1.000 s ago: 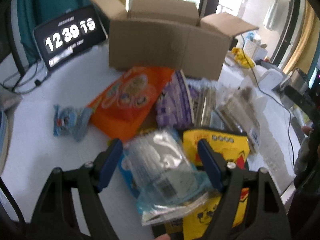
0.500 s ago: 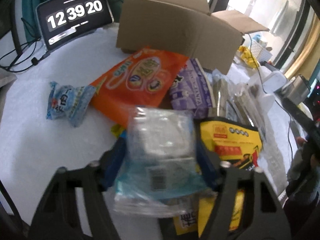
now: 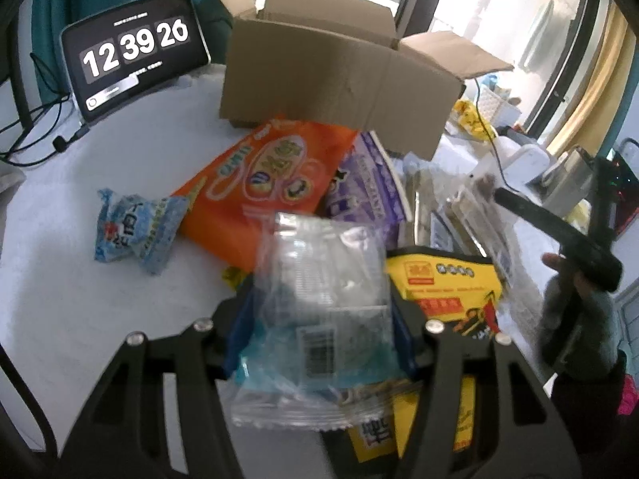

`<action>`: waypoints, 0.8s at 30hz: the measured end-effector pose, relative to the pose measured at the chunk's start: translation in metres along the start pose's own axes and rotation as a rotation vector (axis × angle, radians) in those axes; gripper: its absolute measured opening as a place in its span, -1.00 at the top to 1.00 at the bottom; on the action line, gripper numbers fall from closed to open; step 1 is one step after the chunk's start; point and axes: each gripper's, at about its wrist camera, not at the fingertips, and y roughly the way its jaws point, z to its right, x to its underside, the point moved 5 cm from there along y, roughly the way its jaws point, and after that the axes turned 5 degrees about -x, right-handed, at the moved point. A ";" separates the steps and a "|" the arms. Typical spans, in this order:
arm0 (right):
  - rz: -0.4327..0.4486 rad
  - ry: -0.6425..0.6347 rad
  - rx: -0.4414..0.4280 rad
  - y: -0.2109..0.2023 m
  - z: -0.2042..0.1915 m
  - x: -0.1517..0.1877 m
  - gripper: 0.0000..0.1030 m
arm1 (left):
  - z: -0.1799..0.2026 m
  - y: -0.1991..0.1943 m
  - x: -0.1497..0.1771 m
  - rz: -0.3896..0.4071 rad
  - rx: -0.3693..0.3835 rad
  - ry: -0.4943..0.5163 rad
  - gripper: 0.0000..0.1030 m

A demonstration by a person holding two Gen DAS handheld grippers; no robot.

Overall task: Organize snacks
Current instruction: 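Grasp the clear plastic pack with the left tool while the right grasps the paper snack bag, then carry both packets over the box and open both tools to drop them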

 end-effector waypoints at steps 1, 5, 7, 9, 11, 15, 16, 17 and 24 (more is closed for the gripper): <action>-0.006 0.002 0.008 0.004 -0.001 -0.001 -0.51 | -0.001 -0.002 0.000 0.004 0.003 0.001 -0.14; -0.035 0.016 0.041 0.018 0.001 -0.003 -0.09 | -0.007 -0.014 -0.007 0.039 0.004 -0.001 -0.14; -0.047 0.025 0.035 0.022 0.002 -0.003 0.00 | -0.011 -0.016 -0.010 0.050 0.003 -0.002 -0.14; -0.051 0.013 0.048 0.023 0.000 -0.004 0.06 | -0.015 -0.017 -0.014 0.059 0.009 -0.004 -0.14; -0.050 0.008 0.051 0.021 -0.002 -0.005 0.21 | -0.017 -0.017 -0.018 0.068 0.011 -0.004 -0.14; -0.018 -0.009 0.072 0.009 -0.009 -0.014 0.29 | -0.023 -0.020 -0.028 0.094 0.016 -0.003 -0.14; -0.010 -0.013 0.076 0.007 -0.010 -0.018 0.29 | -0.024 -0.021 -0.031 0.102 0.017 -0.001 -0.14; -0.001 -0.017 0.081 0.004 -0.012 -0.021 0.30 | -0.026 -0.021 -0.034 0.108 0.017 0.000 -0.14; 0.061 -0.048 0.086 -0.018 -0.031 -0.043 0.30 | -0.040 -0.029 -0.056 0.168 0.016 0.008 -0.14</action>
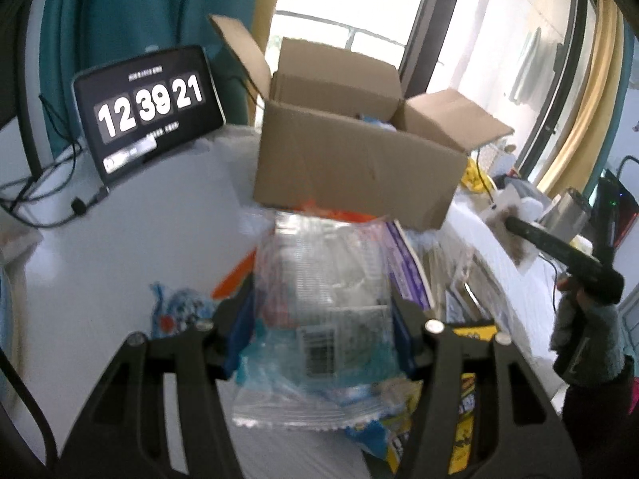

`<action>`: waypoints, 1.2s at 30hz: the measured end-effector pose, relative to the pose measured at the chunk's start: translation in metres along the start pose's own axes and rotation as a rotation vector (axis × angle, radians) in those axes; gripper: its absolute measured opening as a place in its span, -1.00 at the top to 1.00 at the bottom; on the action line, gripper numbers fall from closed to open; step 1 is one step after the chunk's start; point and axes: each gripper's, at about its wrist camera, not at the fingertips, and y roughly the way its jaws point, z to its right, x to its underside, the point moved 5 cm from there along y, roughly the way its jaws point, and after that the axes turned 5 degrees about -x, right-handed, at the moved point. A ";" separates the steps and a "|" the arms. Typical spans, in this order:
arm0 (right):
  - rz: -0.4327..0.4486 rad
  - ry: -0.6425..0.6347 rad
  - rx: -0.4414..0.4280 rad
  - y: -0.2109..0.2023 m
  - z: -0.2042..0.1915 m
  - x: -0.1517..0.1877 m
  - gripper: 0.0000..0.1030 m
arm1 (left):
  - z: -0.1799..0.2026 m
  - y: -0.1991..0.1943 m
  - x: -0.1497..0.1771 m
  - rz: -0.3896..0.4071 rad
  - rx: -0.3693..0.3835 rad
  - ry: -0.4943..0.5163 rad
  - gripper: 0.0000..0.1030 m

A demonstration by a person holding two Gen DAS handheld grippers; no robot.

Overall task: Organize snacks
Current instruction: 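Carry both packets over the box and open both tools to drop them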

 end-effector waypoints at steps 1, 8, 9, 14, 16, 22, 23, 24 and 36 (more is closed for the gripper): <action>0.007 -0.004 -0.001 -0.002 -0.003 -0.004 0.30 | -0.002 -0.001 -0.003 0.010 -0.001 0.004 -0.14; 0.057 -0.036 -0.009 -0.012 -0.024 -0.029 0.30 | -0.008 -0.003 -0.026 0.065 0.007 0.018 -0.14; 0.063 -0.039 -0.013 -0.013 -0.027 -0.032 0.30 | -0.009 -0.004 -0.030 0.075 0.011 0.017 -0.14; 0.095 -0.066 -0.021 -0.015 -0.040 -0.049 0.30 | -0.010 -0.006 -0.043 0.106 0.019 0.025 -0.14; 0.107 -0.074 -0.023 -0.016 -0.044 -0.056 0.30 | -0.011 -0.005 -0.049 0.117 0.024 0.030 -0.14; 0.135 -0.090 -0.033 -0.017 -0.054 -0.074 0.30 | -0.015 -0.005 -0.068 0.153 0.027 0.047 -0.14; 0.139 -0.091 -0.035 -0.016 -0.055 -0.076 0.30 | -0.016 -0.005 -0.072 0.160 0.027 0.051 -0.14; 0.144 -0.096 -0.036 -0.016 -0.057 -0.080 0.30 | -0.016 -0.006 -0.075 0.167 0.026 0.055 -0.14; 0.173 -0.114 -0.054 -0.002 -0.066 -0.107 0.30 | -0.014 -0.002 -0.124 0.249 0.010 0.104 -0.14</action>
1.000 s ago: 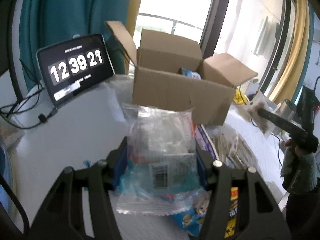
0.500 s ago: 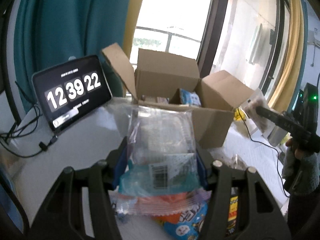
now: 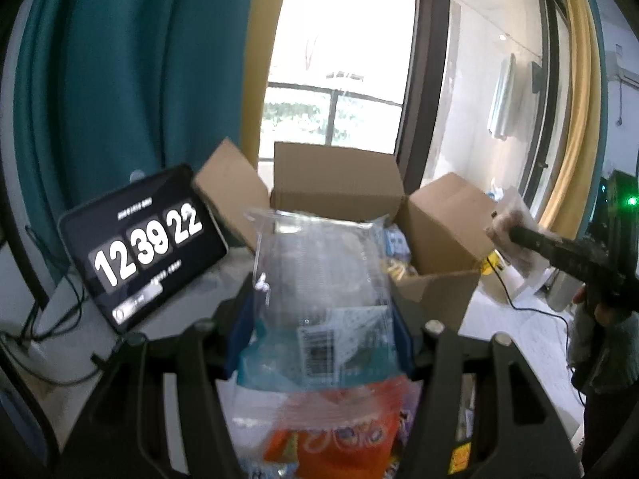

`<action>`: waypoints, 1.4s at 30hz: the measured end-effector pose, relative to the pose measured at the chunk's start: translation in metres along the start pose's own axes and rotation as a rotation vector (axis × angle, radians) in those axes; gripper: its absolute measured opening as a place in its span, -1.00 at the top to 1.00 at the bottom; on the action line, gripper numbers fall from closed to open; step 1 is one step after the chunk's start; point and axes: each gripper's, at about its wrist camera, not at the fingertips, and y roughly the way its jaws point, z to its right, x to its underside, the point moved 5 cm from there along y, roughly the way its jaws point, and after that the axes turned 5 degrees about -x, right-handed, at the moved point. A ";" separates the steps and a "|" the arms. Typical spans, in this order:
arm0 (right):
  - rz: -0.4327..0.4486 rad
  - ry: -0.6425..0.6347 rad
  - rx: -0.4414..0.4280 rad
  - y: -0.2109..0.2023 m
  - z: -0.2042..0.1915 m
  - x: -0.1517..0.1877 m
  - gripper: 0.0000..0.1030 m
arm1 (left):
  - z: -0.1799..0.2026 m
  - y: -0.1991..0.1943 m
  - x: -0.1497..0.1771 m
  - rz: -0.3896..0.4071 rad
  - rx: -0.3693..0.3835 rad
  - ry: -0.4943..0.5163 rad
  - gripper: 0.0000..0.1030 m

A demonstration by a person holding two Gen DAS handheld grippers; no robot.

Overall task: Organize snacks
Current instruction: 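Carry both packets over the box and open both tools to drop them, then move both tools back to the snack pile on the table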

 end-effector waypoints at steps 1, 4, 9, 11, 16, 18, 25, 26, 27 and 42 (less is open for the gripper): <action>0.003 0.004 -0.002 0.002 0.000 -0.001 0.30 | -0.001 0.001 -0.004 0.008 -0.004 0.004 -0.14; 0.004 0.014 -0.005 0.008 0.000 -0.004 0.30 | -0.005 0.008 -0.018 0.027 -0.015 0.012 -0.14; 0.006 0.011 -0.005 0.020 0.002 -0.011 0.30 | -0.004 0.021 -0.034 0.049 -0.020 0.032 -0.14; 0.010 0.011 -0.004 0.024 0.003 -0.014 0.30 | -0.004 0.027 -0.039 0.058 -0.020 0.038 -0.14; 0.018 0.026 -0.002 0.035 0.010 -0.021 0.30 | -0.005 0.039 -0.052 0.080 -0.011 0.033 -0.15; 0.019 0.026 0.000 0.041 0.011 -0.024 0.30 | -0.003 0.047 -0.057 0.084 -0.007 0.038 -0.15; 0.021 0.039 -0.017 0.060 0.013 -0.032 0.30 | 0.002 0.071 -0.064 0.074 0.011 0.048 -0.15; 0.018 0.040 -0.017 0.064 0.013 -0.032 0.30 | 0.003 0.076 -0.065 0.073 0.014 0.047 -0.16; 0.013 0.040 -0.017 0.068 0.013 -0.032 0.30 | 0.004 0.078 -0.066 0.072 0.014 0.046 -0.17; 0.022 0.028 0.000 0.071 0.013 -0.032 -0.36 | -0.001 0.070 -0.073 0.127 0.003 -0.006 -0.87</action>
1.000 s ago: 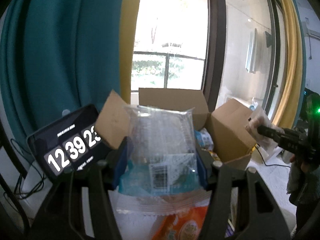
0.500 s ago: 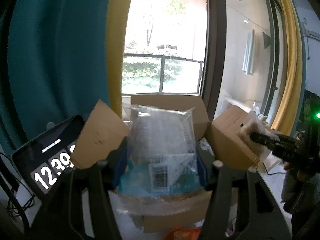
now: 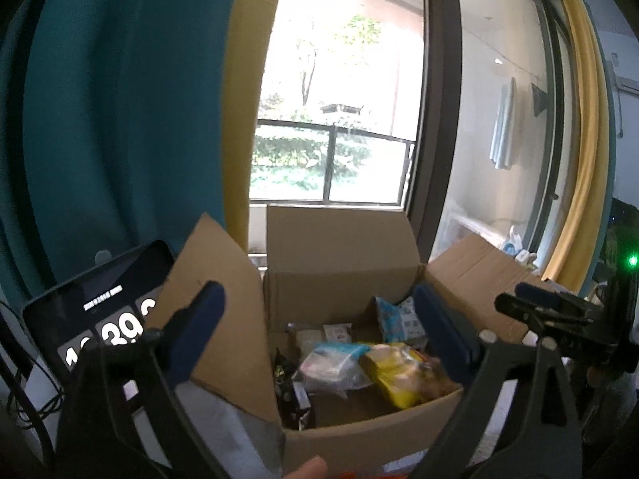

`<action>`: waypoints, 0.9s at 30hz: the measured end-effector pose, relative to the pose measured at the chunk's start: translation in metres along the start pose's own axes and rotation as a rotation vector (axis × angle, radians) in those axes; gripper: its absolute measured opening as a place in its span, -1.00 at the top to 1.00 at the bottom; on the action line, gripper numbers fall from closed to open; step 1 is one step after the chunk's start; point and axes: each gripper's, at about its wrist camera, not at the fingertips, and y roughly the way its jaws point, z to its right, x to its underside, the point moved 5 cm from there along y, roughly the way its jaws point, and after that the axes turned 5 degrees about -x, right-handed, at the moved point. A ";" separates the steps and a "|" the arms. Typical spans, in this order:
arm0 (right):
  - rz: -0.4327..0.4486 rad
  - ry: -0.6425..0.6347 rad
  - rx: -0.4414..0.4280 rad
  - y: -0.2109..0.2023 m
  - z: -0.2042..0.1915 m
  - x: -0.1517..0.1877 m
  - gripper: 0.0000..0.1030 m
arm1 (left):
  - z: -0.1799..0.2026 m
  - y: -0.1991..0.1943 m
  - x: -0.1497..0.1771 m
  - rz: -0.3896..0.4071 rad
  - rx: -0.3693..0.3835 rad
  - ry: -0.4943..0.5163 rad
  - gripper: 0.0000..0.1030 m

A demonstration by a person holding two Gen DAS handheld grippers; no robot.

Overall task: Organize snacks
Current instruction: 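Move both tools back to the snack pile on the table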

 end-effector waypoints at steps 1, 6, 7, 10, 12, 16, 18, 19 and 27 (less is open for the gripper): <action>0.001 0.001 0.000 -0.003 -0.001 0.001 -0.36 | 0.000 -0.002 0.001 0.000 -0.001 -0.002 -0.87; 0.003 -0.004 0.002 -0.017 -0.005 0.004 -0.35 | -0.002 -0.016 0.006 0.002 -0.004 -0.012 -0.87; 0.005 -0.006 0.003 -0.020 -0.007 0.005 -0.35 | -0.002 -0.017 0.007 0.001 -0.003 -0.014 -0.87; 0.011 -0.011 0.003 -0.031 -0.010 0.007 -0.35 | -0.001 -0.025 0.012 0.001 0.000 -0.018 -0.87; 0.015 -0.015 0.003 -0.038 -0.014 0.008 -0.35 | 0.000 -0.031 0.015 0.001 0.004 -0.018 -0.87; 0.018 -0.019 0.003 -0.050 -0.019 0.012 -0.35 | 0.002 -0.039 0.022 -0.008 0.013 -0.024 -0.87; 0.015 -0.021 0.005 -0.056 -0.020 0.015 -0.35 | 0.003 -0.045 0.026 -0.015 0.018 -0.024 -0.87; 0.015 -0.021 0.005 -0.059 -0.021 0.017 -0.35 | 0.003 -0.047 0.028 -0.018 0.019 -0.023 -0.87; 0.010 -0.009 0.008 -0.081 -0.024 0.033 -0.35 | 0.007 -0.065 0.046 -0.043 0.027 -0.017 -0.87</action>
